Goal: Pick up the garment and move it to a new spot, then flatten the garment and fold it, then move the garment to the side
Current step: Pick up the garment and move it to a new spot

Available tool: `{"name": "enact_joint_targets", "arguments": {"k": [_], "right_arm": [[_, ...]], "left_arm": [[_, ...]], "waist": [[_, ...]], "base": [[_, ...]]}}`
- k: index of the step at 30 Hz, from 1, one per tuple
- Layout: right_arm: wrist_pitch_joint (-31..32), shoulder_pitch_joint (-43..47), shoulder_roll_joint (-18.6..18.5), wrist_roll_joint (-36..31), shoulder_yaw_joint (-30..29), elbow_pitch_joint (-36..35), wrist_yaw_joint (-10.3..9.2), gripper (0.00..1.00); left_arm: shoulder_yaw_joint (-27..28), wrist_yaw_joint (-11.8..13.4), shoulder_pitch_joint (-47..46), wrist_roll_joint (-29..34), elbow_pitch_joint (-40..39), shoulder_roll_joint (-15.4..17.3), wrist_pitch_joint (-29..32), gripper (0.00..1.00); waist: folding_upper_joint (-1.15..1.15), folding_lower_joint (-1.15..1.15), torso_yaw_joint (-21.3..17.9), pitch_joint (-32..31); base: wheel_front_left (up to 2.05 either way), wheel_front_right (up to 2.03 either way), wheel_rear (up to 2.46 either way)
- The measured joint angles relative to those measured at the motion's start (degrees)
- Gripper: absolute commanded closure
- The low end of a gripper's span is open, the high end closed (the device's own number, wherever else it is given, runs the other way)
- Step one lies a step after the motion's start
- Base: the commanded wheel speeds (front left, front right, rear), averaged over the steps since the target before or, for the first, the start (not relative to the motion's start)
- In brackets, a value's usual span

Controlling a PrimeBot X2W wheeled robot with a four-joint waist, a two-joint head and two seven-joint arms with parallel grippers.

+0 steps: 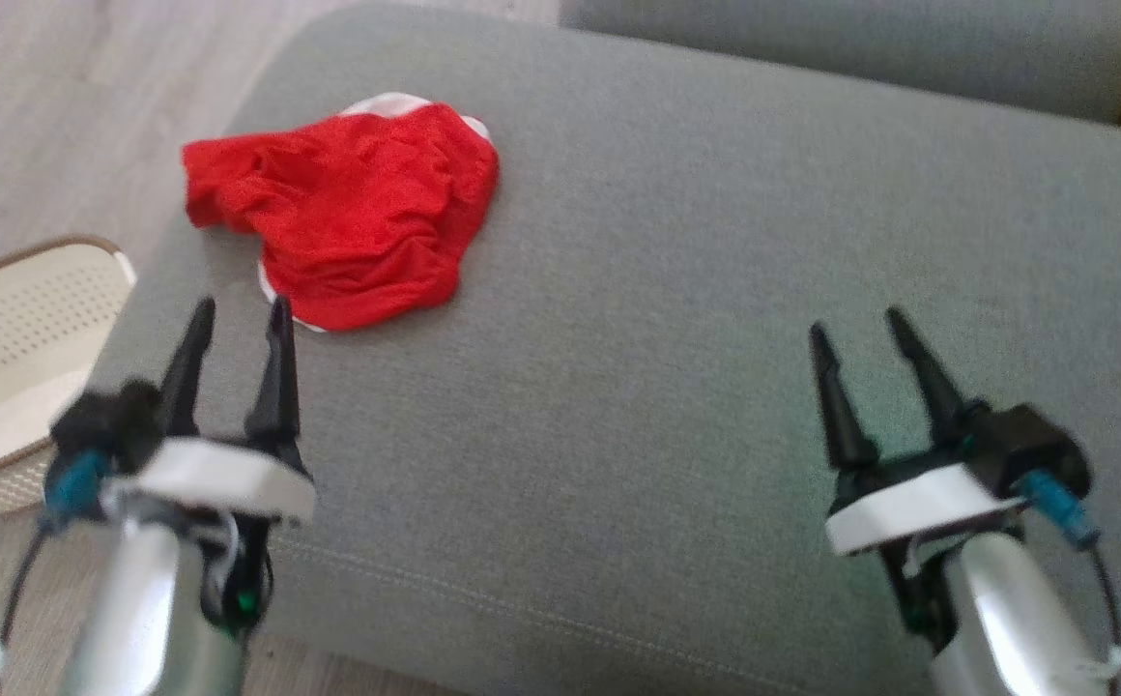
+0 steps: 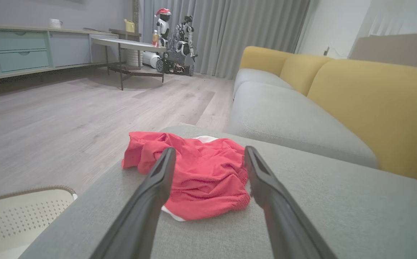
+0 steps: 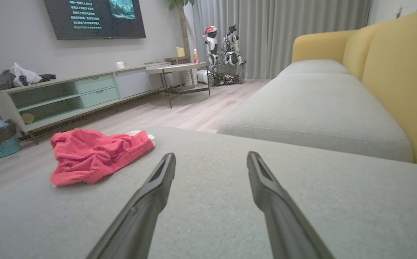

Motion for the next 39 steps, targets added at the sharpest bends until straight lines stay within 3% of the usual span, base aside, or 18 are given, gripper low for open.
{"name": "enact_joint_targets", "arguments": {"k": [13, 21, 30, 31, 32, 33, 39], "right_arm": [[3.7, -7.1, -1.1, -3.5, -5.7, -10.6, -0.01, 0.0], [4.8, -8.7, -1.3, -4.0, -5.9, -13.9, -0.01, 0.0], [4.8, -8.8, -1.2, -4.0, -5.7, -14.4, -0.01, 0.0], [4.8, -8.8, -1.2, -4.0, -5.7, -14.4, -0.01, 0.0], [4.8, -8.8, -1.2, -4.0, -5.7, -14.4, -0.01, 0.0], [4.8, -8.8, -1.2, -4.0, -5.7, -14.4, 0.0, 0.0], [4.7, -8.8, -1.2, -4.0, -5.8, -14.0, -0.01, 0.0]], "left_arm": [[-5.0, -1.3, -27.0, -4.6, 16.0, 8.3, 13.3, 0.0], [-14.5, -1.3, -34.9, -10.2, 23.9, 12.0, 22.3, 0.0], [-17.5, -1.3, -41.1, -11.3, 33.8, 14.2, 24.7, 0.0], [-17.7, -1.3, -41.5, -11.3, 34.9, 14.2, 25.0, 0.1], [-17.9, -1.3, -41.9, -11.3, 36.1, 14.2, 25.6, 0.76], [-18.3, -1.3, -41.9, -11.3, 36.8, 14.2, 25.7, 1.0], [-19.7, -1.5, -41.8, -11.5, 39.9, 14.2, 21.8, 1.0]], "waist": [[0.0, 0.01, -6.3, 12.3], [0.0, 0.02, -10.7, 18.1], [0.0, 0.01, -13.8, 20.7], [0.0, 0.01, -14.0, 20.7], [0.0, 0.01, -14.1, 20.7], [0.0, 0.01, -14.2, 20.6], [0.0, 0.0, -14.2, 19.1]], "base": [[0.0, 0.0, 0.0], [0.0, 0.0, 0.0], [0.0, 0.0, 0.0], [0.0, 0.0, 0.0], [0.0, 0.0, 0.0], [0.0, 0.0, 0.0], [0.0, 0.0, 0.0]]}}
